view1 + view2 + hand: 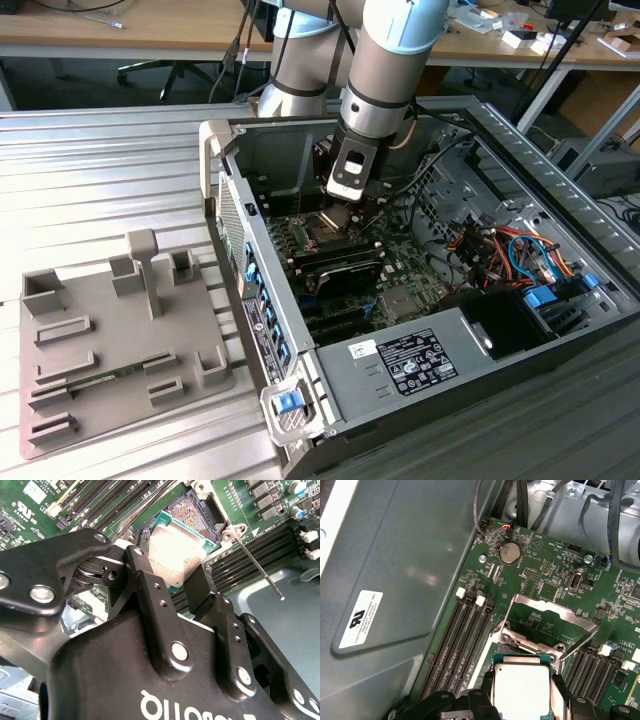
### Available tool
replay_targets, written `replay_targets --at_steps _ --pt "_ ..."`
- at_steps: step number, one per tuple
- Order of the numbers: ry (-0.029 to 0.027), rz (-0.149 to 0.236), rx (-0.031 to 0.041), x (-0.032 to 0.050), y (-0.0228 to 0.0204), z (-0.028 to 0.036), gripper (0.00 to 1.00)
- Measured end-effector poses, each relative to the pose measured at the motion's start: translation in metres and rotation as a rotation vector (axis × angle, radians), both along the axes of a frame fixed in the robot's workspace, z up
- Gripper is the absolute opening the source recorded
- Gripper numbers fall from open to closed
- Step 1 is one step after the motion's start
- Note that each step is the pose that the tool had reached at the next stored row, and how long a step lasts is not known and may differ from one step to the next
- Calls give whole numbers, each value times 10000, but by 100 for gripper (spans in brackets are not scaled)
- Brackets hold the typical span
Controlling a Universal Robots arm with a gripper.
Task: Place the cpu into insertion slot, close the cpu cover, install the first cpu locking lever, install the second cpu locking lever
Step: 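Place the cpu into insertion slot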
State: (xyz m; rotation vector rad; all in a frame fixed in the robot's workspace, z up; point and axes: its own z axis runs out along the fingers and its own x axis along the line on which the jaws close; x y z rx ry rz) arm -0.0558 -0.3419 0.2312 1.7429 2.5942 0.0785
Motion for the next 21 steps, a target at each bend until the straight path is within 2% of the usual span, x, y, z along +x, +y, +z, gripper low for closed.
replay_targets --at_steps 21 --pt "0 -235 0 0 0 -7 53"
